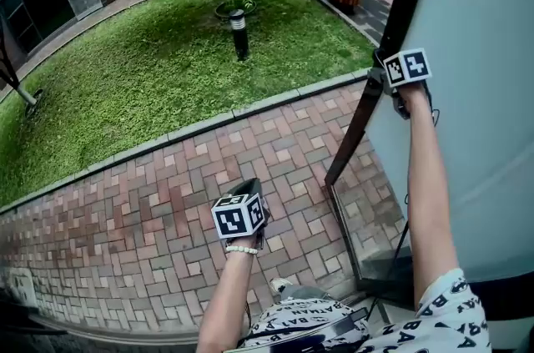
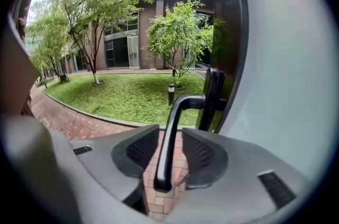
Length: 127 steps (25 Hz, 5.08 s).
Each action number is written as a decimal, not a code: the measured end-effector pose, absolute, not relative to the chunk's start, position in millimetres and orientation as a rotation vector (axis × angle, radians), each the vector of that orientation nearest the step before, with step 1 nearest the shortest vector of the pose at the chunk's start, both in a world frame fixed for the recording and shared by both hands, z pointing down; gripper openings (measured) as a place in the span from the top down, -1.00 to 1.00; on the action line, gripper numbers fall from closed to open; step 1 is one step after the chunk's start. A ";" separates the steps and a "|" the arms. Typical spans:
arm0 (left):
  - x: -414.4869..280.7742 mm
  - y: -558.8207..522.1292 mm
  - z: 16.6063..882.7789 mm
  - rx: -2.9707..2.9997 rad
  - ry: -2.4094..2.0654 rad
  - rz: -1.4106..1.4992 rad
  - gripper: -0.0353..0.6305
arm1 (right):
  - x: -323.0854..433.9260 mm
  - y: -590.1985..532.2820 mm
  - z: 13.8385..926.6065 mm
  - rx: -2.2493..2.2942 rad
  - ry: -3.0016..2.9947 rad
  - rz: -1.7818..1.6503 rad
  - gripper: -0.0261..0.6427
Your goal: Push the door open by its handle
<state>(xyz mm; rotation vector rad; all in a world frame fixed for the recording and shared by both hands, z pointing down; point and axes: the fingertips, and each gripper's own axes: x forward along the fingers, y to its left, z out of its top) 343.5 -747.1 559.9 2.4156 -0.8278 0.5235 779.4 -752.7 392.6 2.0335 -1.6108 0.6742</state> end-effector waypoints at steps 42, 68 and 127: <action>123.0 -356.2 530.8 2.322 -1.038 0.418 0.93 | 256.4 -327.5 414.6 1.819 -2.184 0.340 0.89; 94.3 12.4 587.8 2.159 -1.149 0.393 0.93 | 177.8 7.9 467.4 1.435 -2.357 0.297 0.89; -109.7 361.3 529.1 2.383 -1.106 0.374 0.93 | 9.0 384.4 513.2 1.634 -2.172 0.484 0.89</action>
